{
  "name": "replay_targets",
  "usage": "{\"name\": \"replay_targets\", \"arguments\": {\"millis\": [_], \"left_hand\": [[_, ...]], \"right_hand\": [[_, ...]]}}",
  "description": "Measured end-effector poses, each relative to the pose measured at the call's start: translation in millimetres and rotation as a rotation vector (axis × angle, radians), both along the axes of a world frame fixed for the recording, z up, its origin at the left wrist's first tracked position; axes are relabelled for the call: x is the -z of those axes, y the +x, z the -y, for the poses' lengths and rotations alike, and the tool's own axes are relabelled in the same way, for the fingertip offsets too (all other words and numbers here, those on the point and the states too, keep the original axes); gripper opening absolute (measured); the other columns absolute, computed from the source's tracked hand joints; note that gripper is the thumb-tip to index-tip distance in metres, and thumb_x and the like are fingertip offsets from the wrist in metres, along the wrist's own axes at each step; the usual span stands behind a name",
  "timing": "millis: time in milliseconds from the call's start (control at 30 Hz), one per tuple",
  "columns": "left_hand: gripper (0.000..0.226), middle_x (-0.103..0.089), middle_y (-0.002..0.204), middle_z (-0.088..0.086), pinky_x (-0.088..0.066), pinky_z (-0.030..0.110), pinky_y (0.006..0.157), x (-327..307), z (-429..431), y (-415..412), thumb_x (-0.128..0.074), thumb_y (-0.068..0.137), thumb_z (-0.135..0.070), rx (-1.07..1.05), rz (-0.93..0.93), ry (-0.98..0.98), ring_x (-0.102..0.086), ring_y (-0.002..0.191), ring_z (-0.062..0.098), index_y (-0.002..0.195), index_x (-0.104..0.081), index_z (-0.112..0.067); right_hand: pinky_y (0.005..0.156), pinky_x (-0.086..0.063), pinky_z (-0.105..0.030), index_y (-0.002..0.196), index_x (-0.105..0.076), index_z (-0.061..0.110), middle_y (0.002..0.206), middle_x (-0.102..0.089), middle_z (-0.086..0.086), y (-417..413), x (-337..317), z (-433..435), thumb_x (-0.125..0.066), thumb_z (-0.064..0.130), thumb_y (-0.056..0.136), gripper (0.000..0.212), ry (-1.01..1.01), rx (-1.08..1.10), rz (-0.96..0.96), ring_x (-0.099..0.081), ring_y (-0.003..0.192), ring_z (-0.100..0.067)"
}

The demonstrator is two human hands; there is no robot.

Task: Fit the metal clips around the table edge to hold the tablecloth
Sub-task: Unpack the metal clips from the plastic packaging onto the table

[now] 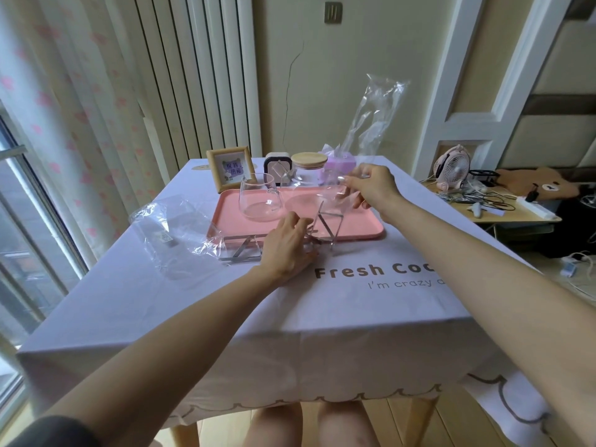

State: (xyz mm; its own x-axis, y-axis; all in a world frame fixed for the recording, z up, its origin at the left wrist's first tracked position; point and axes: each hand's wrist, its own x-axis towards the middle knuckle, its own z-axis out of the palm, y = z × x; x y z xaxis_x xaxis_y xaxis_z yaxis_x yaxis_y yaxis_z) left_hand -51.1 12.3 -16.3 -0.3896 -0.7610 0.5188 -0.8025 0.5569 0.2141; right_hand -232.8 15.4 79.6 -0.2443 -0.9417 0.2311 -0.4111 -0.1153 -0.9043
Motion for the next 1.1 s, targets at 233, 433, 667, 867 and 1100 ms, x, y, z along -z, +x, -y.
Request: {"name": "replay_targets", "arguments": {"millis": [233, 433, 667, 867, 1100], "left_hand": [[0.064, -0.046, 0.123, 0.007, -0.036, 0.036, 0.085, 0.0, -2.9, -5.5, -0.063, 0.080, -0.041, 0.138, 0.199, -0.054, -0.045, 0.112, 0.026, 0.133, -0.041, -0.013], [0.079, -0.047, 0.124, 0.015, -0.035, 0.041, 0.088, 0.9, -1.5, -9.1, -0.034, 0.080, -0.064, 0.027, 0.178, -0.096, -0.046, 0.109, 0.031, 0.131, -0.043, -0.004], [0.070, -0.041, 0.127, 0.013, -0.031, 0.037, 0.091, 1.3, 7.0, 2.5, -0.047, 0.086, -0.056, -0.098, 0.038, -0.019, -0.038, 0.114, 0.029, 0.134, -0.036, -0.006], [0.093, -0.037, 0.133, 0.021, -0.031, 0.037, 0.104, -15.1, 0.1, 2.4, -0.059, 0.078, -0.059, -0.105, -0.588, 0.146, -0.036, 0.123, 0.030, 0.139, -0.026, 0.003], [0.005, -0.068, 0.080, 0.009, -0.055, 0.032, 0.067, -31.3, -4.1, 22.7, -0.055, 0.093, -0.011, 0.035, -0.854, 0.214, -0.065, 0.067, 0.014, 0.088, -0.057, -0.010]], "right_hand": [[0.040, -0.040, -0.023, 0.082, -0.054, 0.016, 0.075, -0.070, -0.010, 4.4, -2.5, 6.3, -0.055, 0.017, 0.089, 0.007, -0.114, 0.144, 0.011, -0.053, 0.038, -0.018], [0.051, -0.052, -0.032, 0.087, -0.046, 0.016, 0.071, -0.067, -0.009, 10.2, -1.1, 4.9, -0.051, 0.007, 0.090, 0.010, -0.132, 0.056, 0.181, -0.056, 0.049, -0.024], [0.046, -0.052, -0.022, 0.096, -0.049, 0.009, 0.077, -0.066, -0.015, 18.3, 8.3, 0.3, -0.048, 0.007, 0.095, 0.003, -0.003, -0.129, 0.235, -0.058, 0.042, -0.012], [0.046, -0.047, -0.021, 0.098, -0.047, 0.008, 0.072, -0.065, -0.013, 26.2, 14.6, -0.2, -0.047, 0.008, 0.095, 0.002, -0.008, -0.128, 0.196, -0.054, 0.047, -0.015], [0.057, -0.056, -0.027, 0.117, -0.041, 0.010, 0.086, -0.064, -0.016, 47.9, 25.7, -0.6, -0.062, 0.003, 0.087, 0.037, 0.079, -0.352, 0.260, -0.064, 0.064, -0.021]]}}
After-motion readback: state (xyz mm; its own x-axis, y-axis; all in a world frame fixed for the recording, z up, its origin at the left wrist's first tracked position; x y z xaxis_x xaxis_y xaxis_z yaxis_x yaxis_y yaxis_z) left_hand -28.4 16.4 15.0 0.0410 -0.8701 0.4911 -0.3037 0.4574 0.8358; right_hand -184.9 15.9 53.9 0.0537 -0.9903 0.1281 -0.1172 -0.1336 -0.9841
